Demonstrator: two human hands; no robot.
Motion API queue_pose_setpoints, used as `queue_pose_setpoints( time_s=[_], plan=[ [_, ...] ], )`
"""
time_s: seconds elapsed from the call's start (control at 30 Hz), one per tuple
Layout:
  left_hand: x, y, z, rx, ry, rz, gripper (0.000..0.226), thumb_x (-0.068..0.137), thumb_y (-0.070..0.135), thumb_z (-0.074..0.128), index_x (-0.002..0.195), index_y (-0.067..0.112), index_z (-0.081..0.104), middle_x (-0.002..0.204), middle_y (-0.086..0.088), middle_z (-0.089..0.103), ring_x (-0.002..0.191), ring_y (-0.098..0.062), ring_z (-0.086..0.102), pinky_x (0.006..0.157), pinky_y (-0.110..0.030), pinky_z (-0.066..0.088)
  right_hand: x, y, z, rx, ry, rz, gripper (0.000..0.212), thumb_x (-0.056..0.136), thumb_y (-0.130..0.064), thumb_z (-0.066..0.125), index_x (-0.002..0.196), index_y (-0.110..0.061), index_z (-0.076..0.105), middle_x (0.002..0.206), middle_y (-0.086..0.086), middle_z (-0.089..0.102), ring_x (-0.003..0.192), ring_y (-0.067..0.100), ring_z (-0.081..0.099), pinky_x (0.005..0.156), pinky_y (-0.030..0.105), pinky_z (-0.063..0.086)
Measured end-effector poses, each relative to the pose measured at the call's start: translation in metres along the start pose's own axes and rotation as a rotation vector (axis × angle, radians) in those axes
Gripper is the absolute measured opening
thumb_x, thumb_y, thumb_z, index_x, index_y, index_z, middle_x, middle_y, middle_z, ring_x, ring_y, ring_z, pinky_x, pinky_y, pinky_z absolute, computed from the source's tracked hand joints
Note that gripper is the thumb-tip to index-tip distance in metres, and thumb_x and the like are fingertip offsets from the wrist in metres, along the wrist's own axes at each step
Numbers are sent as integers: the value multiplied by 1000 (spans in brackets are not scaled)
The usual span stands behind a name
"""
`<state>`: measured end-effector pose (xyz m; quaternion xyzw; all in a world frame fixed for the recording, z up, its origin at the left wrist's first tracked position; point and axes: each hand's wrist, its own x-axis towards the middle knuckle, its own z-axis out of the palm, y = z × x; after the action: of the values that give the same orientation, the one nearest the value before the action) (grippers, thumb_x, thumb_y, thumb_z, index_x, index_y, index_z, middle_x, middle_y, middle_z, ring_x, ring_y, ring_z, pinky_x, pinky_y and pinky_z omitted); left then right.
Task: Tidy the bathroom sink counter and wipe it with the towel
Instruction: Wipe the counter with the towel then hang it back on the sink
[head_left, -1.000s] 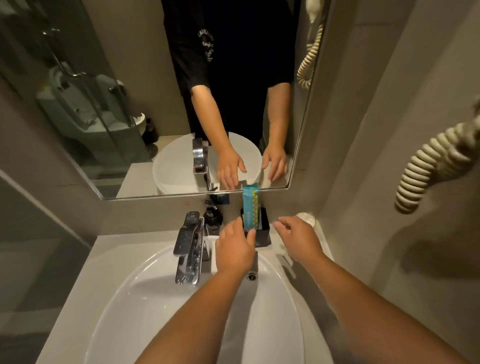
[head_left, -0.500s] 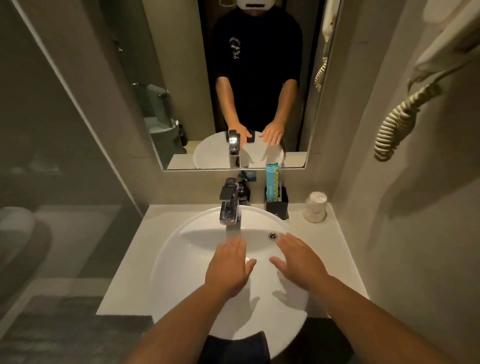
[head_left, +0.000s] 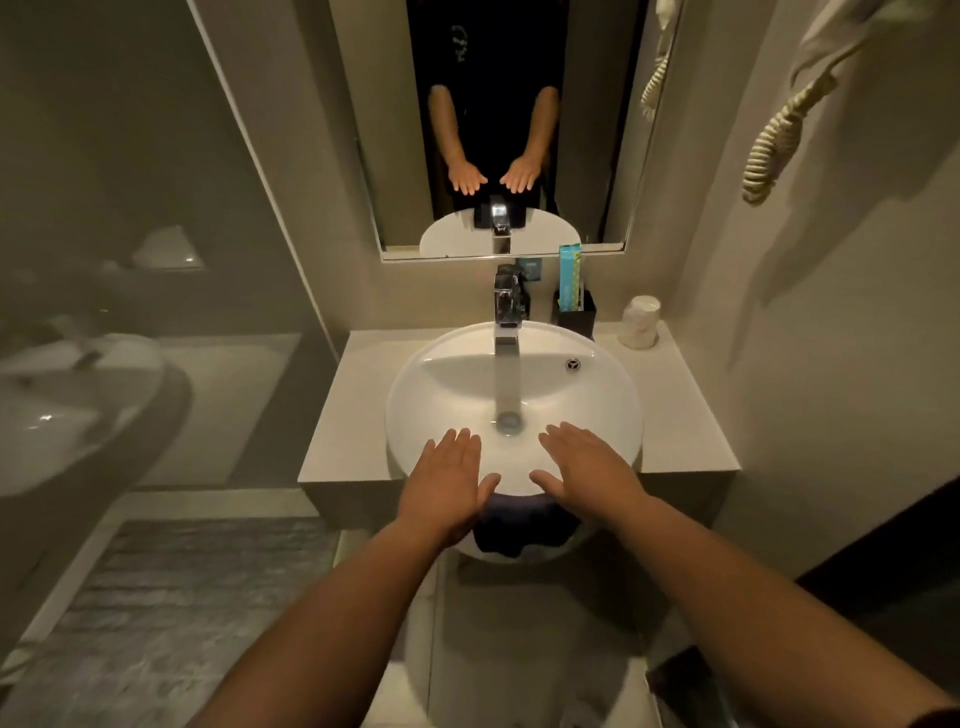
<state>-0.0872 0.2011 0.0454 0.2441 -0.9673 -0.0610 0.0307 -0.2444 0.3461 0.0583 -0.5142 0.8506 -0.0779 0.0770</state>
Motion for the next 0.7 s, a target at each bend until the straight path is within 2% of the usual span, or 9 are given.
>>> queue_pose_setpoints(
  time_s=[0.17,0.3,0.47,0.57,0.63,0.7],
  plan=[
    [-28,9,3,-30,-3,30,58,96,51,34,142,15,29,152,-8,35,138,-26,31,116,-43,19,-25,-6,8,-13,8,-36,55,89,-53,50,133,-20,46,138,4,53,124,24,49,105,39,38],
    [-29,12,11,-8,-20,57,57,95,50,37,138,14,32,145,-8,42,131,-26,38,114,-44,26,-29,3,25,-7,-62,-37,61,89,-56,50,138,-21,43,144,4,49,130,24,46,109,40,35],
    [-16,12,30,-5,-61,42,59,94,53,40,139,16,31,147,-8,39,133,-27,37,114,-44,24,-20,11,43,-15,-130,-54,65,87,-57,52,140,-23,39,146,3,46,129,24,45,109,40,35],
    [-5,15,42,-1,-81,101,63,91,56,41,138,16,32,146,-9,41,131,-26,39,113,-44,26,-12,13,50,-21,-155,-80,66,86,-56,55,140,-23,38,146,4,45,128,24,45,110,42,35],
    [2,16,50,3,-100,147,62,87,58,46,132,17,38,135,-8,50,119,-25,47,105,-42,35,-8,14,56,-25,-155,-110,61,86,-54,56,137,-23,41,141,4,49,123,24,48,109,42,36],
    [7,16,57,-6,-139,178,51,81,57,55,116,20,48,116,-4,61,99,-22,55,91,-38,43,-6,15,60,-11,-140,-166,48,87,-51,56,126,-26,48,127,3,58,108,19,53,101,38,41]
  ],
)
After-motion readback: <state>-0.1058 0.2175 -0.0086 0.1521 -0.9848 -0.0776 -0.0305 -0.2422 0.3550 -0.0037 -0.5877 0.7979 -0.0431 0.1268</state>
